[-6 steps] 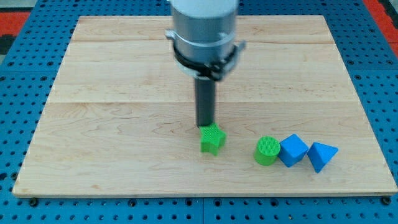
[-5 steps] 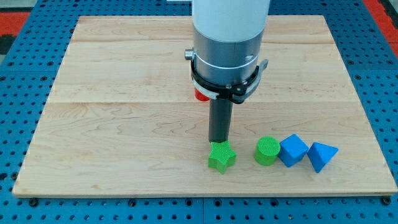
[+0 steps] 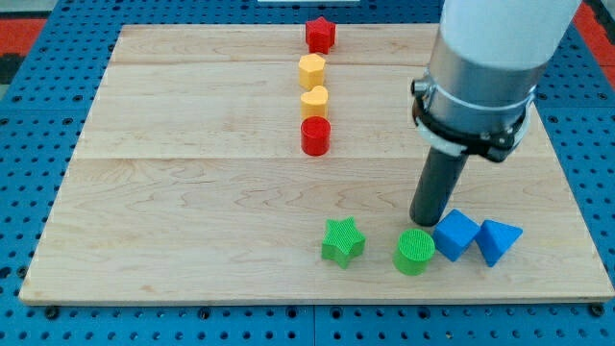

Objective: Adjust the green circle blue cube and blue triangle

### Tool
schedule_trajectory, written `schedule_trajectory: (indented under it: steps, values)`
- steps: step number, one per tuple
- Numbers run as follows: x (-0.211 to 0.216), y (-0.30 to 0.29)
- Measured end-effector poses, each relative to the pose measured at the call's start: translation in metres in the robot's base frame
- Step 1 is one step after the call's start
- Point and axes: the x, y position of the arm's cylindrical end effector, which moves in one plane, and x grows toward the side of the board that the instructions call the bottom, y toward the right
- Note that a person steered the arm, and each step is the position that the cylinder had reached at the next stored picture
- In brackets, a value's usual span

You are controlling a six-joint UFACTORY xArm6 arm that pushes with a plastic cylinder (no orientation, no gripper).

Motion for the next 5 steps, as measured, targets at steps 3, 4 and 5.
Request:
schedule_trajectory:
  steps: [3, 4, 5]
  values:
    - [0.019, 0.06]
    - [0.022, 0.071]
    - [0.028, 0.05]
